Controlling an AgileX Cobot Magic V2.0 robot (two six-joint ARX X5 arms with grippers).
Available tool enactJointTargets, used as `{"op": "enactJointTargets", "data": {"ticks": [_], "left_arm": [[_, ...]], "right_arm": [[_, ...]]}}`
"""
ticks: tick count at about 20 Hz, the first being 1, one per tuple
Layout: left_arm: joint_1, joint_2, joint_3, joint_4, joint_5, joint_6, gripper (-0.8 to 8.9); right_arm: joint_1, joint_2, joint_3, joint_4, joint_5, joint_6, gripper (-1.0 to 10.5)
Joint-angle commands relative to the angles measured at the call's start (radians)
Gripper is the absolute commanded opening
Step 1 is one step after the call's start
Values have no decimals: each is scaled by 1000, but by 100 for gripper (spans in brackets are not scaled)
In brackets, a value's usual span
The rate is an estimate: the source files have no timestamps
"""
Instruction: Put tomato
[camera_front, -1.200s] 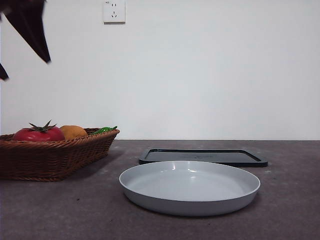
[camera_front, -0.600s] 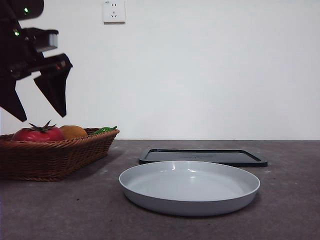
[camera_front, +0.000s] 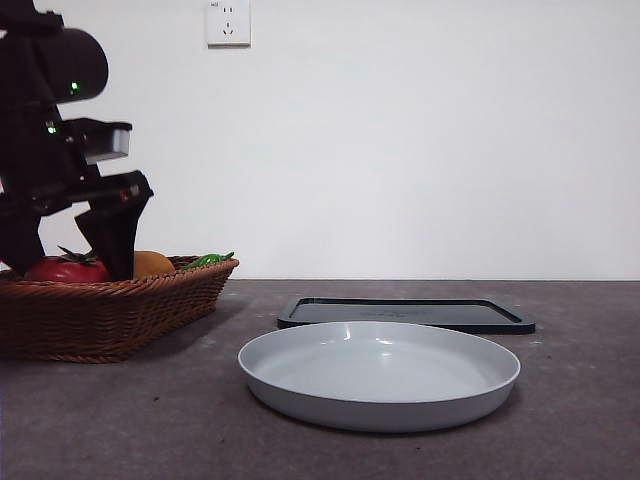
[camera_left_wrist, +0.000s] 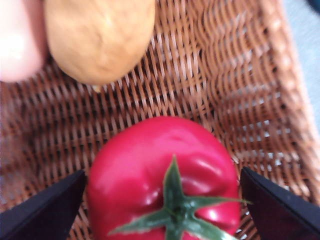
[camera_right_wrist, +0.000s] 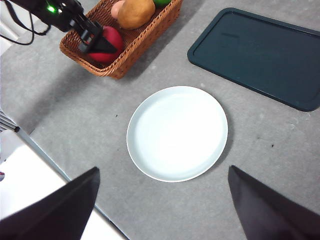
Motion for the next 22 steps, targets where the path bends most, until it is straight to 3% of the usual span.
{"op": "enactJointTargets", "data": {"ticks": [1,3,6,15,19,22], "left_arm": [[-5,19,19,3,-3,16,495],[-5,18,19,-2,-3,14,455],[-5,18,19,-10,-3,13,303],[-27,-117,27,-24,7,-39,303],[-104,-232,47,-27,79,-63,303],[-219,-266,50,5,90,-65,303]], "right_arm": [[5,5,20,10,-2,-4,411],[5,5,20,10,-2,-4,411],[5,5,20,10,-2,-4,411],[5,5,20,10,-2,-5,411],[5,5,20,10,-2,-5,411],[5,5,20,17,-2,-5,411]]}}
